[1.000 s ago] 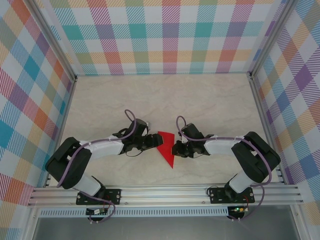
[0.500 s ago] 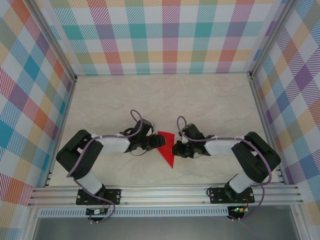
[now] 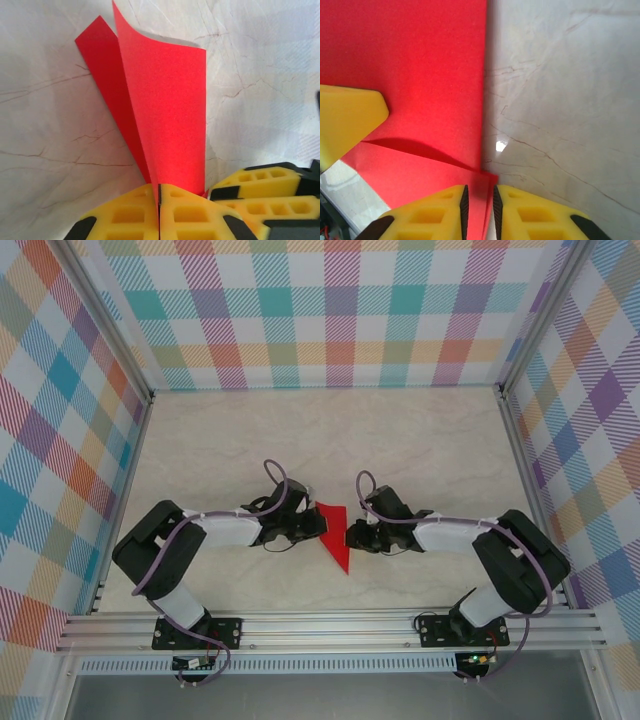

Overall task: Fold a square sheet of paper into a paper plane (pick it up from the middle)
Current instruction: Fold the wing for the fifth time at the center of the table.

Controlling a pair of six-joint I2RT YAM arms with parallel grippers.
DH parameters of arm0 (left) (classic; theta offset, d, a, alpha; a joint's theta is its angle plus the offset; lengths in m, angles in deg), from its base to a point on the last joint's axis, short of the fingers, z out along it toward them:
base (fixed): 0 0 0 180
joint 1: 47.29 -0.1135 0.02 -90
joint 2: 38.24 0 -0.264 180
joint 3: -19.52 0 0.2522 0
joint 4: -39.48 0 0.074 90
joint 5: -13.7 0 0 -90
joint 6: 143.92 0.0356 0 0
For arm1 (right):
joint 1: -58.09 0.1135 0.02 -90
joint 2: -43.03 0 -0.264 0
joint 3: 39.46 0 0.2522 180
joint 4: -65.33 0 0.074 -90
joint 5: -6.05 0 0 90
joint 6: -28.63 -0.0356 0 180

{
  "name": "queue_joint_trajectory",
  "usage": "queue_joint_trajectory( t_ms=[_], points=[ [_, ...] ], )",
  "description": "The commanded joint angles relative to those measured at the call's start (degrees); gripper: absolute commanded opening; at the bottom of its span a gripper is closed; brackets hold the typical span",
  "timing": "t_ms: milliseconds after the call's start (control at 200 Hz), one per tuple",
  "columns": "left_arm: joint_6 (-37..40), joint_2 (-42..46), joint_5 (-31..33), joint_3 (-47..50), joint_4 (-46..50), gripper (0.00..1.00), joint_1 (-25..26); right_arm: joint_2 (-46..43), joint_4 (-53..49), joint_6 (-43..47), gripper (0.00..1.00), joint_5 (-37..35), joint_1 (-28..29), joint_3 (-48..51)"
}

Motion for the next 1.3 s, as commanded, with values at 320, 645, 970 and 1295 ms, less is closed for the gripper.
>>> queue_joint_trajectory(
  t_ms=[320, 645, 970, 1295],
  points=[
    [-3.09, 3.23, 6.79, -2.29, 4.66, 0.01, 1.96, -16.14, -5.49, 20.28, 0.44, -13.50, 5.49, 2.95],
    [-3.45, 3.89, 7.23, -2.39, 5.58, 0.01, 2.12, -12.75, -3.50, 23.60, 0.42, -26.00, 17.50, 1.59],
    [-3.06, 3.58, 7.08, -3.38, 6.61, 0.01, 2.04, -9.76, 6.28, 33.30, 0.44, -37.64, 29.84, 3.79],
    [-3.30, 3.16, 6.33, -3.87, 6.20, 0.01, 2.07, -3.37, 7.91, 34.71, 0.48, -38.71, 30.61, 2.32]
  ],
)
